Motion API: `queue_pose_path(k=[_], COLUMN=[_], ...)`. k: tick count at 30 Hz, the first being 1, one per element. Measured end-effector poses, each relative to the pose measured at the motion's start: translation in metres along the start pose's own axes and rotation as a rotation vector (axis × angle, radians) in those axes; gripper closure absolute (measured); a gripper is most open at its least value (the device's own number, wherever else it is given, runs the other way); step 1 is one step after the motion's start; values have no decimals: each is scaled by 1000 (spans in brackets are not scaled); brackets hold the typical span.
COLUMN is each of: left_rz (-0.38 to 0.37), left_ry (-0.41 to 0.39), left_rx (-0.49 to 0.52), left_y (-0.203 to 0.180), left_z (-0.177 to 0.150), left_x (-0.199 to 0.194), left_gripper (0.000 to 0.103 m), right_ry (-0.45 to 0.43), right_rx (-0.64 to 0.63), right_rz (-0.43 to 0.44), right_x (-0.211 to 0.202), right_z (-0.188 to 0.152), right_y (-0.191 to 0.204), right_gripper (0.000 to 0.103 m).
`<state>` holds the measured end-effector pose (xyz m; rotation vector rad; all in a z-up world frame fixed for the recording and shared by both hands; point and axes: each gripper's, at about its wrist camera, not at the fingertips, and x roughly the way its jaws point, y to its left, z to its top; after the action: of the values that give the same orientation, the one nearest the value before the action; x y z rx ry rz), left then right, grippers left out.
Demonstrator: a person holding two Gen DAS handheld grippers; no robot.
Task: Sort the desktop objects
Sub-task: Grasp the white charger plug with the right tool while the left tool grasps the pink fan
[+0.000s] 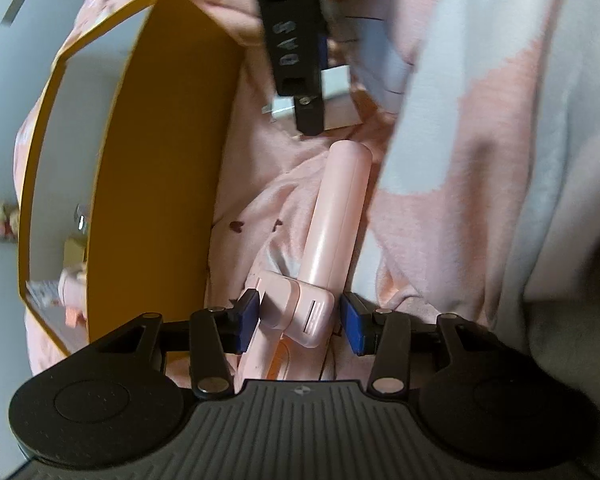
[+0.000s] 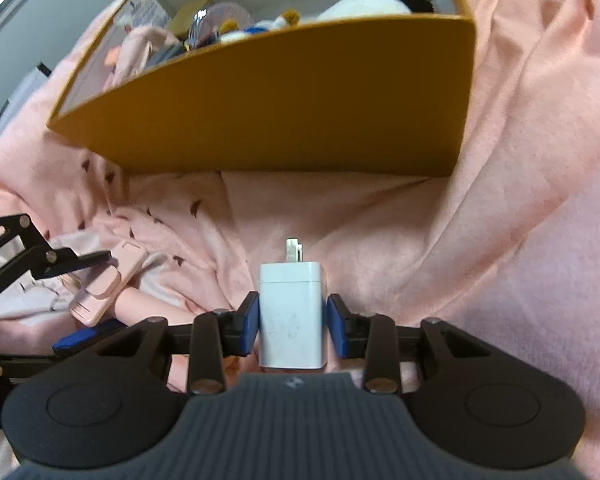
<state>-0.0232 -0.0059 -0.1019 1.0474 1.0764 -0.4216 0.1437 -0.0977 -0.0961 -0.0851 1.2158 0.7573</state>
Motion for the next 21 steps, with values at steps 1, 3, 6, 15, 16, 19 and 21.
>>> queue_pose_path(k=[1,3,6,15,16,19,21], left_rz=[-8,-25,-68,-78,-76,-66,-53], left_ry=[0,-1,-12,-68,-76,-112,-138], left_rx=[-34,-109,-250,-346,-348,-349,-352], left_y=[5,18,41,58,58,55,55], left_z=[-1,-3,-7,-7,-3,2,5], left_x=[-1,-3,-6,-28,-31,-35,-48], left_gripper=[52,52,53,53,53,54,54], right_ry=[-11,-29,-39,-61,-67,-83,-86], right_rx=[11,34,51,41,38,35,45], right_rz=[10,23,28,28,28,45,72], right_x=[-2,-5,-7,-14,-17,-26,-32], right_z=[0,1,1,4,4,5,6], right_y=[-2,-5,-7,-5,-4,-1,-2], right_gripper=[65,65,65,65,65,65,65])
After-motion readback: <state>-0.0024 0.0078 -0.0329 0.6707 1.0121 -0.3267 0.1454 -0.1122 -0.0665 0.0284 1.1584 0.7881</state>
